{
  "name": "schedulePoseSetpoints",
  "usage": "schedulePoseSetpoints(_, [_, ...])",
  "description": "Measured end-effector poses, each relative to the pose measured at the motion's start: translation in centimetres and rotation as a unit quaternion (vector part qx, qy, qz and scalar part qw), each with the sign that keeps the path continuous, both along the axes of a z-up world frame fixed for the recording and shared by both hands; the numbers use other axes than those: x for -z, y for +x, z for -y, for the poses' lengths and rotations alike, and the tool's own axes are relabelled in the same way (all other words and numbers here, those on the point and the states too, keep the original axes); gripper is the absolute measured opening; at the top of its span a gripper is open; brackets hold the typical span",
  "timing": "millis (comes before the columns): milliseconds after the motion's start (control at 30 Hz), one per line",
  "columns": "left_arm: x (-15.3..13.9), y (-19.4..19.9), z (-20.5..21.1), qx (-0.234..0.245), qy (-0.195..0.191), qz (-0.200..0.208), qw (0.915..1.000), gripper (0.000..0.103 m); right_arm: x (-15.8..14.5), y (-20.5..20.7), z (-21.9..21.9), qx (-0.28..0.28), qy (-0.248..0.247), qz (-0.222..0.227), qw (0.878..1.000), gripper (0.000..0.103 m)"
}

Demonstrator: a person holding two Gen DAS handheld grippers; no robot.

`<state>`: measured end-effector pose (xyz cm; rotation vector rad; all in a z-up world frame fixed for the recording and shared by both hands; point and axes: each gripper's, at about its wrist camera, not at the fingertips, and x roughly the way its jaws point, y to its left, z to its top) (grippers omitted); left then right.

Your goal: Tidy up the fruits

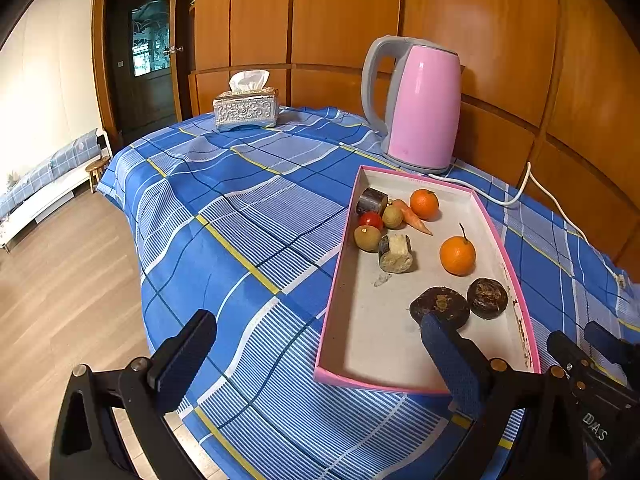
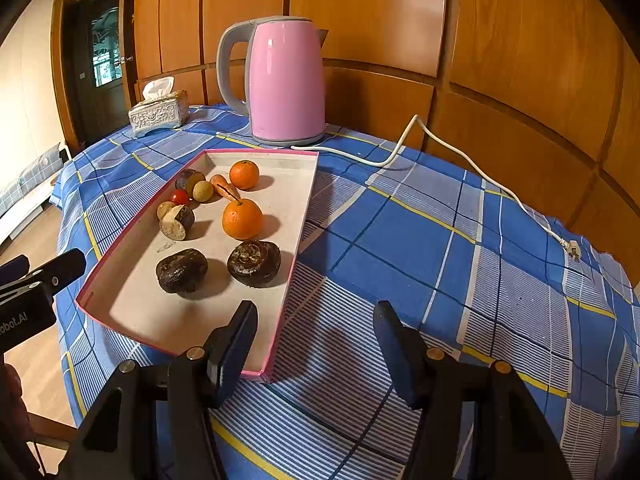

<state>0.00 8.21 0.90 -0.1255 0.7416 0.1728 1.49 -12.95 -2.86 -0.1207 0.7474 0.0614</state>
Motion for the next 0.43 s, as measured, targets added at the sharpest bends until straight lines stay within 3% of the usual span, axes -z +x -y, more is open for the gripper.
schedulePoseSetpoints(433, [0.22,0.06,0.22,0.013,-0.006,-0.002,0.9999,0.103,0.18,0.16,0.77,0.007,0.007,-0.002,1.0,0.061])
